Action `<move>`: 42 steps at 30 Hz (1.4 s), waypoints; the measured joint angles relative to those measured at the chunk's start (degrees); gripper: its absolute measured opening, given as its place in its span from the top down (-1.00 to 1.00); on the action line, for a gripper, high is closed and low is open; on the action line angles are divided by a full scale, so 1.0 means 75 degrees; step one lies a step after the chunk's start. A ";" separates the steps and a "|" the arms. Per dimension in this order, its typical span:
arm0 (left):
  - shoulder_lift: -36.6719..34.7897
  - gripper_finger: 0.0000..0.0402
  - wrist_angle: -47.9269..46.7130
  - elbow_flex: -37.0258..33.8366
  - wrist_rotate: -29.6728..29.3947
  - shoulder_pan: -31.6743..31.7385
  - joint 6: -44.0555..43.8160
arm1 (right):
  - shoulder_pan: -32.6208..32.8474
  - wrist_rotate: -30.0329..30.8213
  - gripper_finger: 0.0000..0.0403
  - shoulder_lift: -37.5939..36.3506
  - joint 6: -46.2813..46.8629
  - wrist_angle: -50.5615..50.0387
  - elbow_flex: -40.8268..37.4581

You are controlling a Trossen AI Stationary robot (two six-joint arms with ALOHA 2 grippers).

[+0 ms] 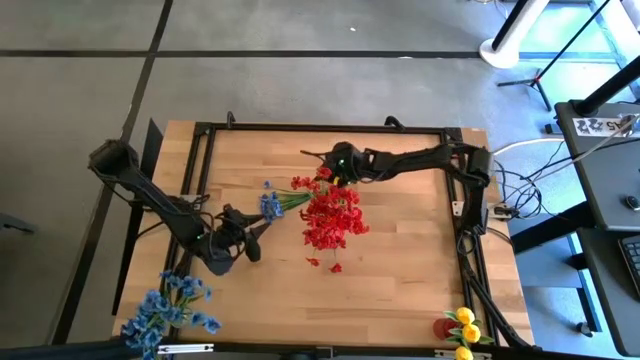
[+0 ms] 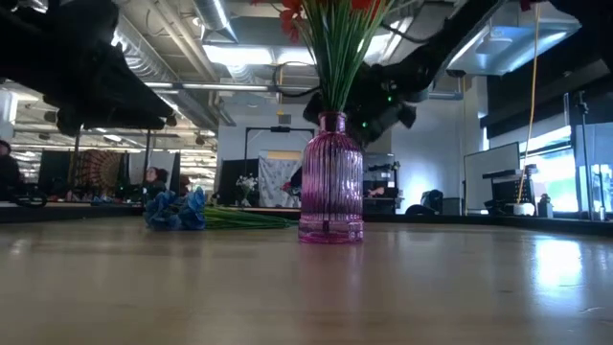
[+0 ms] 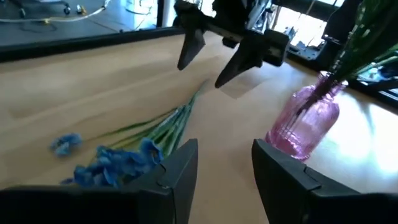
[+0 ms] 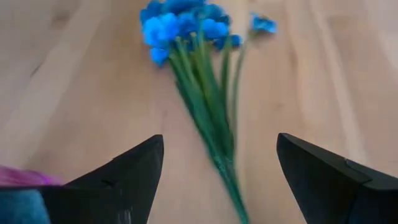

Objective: Sort flowers into vase by color
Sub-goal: Put the blue flowers into the transparent vase

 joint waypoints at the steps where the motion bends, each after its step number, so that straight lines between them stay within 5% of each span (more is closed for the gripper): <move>1: 0.0049 0.27 0.0015 0.0000 -0.0001 -0.0040 -0.0104 | 0.0053 -0.0058 -0.55 0.0105 0.0000 0.0090 0.0000; 5: 0.0066 0.27 0.0050 0.0000 0.0000 -0.0217 -0.0193 | 0.0226 -0.0118 -0.54 0.0337 -0.0195 0.0258 0.0013; 8: 0.0066 0.27 0.0075 0.0000 0.0009 -0.0307 -0.0189 | 0.0441 0.0747 -0.49 0.0607 -0.0303 0.0283 0.0105; 23: 0.0066 0.27 0.0290 0.0000 0.0208 -0.0330 -0.0193 | 0.0531 0.1168 0.13 0.1899 -0.0105 0.0189 0.1195; 36: -0.0045 0.27 0.0518 0.0021 0.0552 -0.0452 0.0561 | 0.0531 0.1172 0.88 0.1895 0.0130 0.0204 0.1198; 42: -0.0702 0.27 0.0523 0.0399 0.0586 -0.0705 0.1882 | 0.0737 0.1653 0.89 0.1176 0.0267 0.0053 0.1142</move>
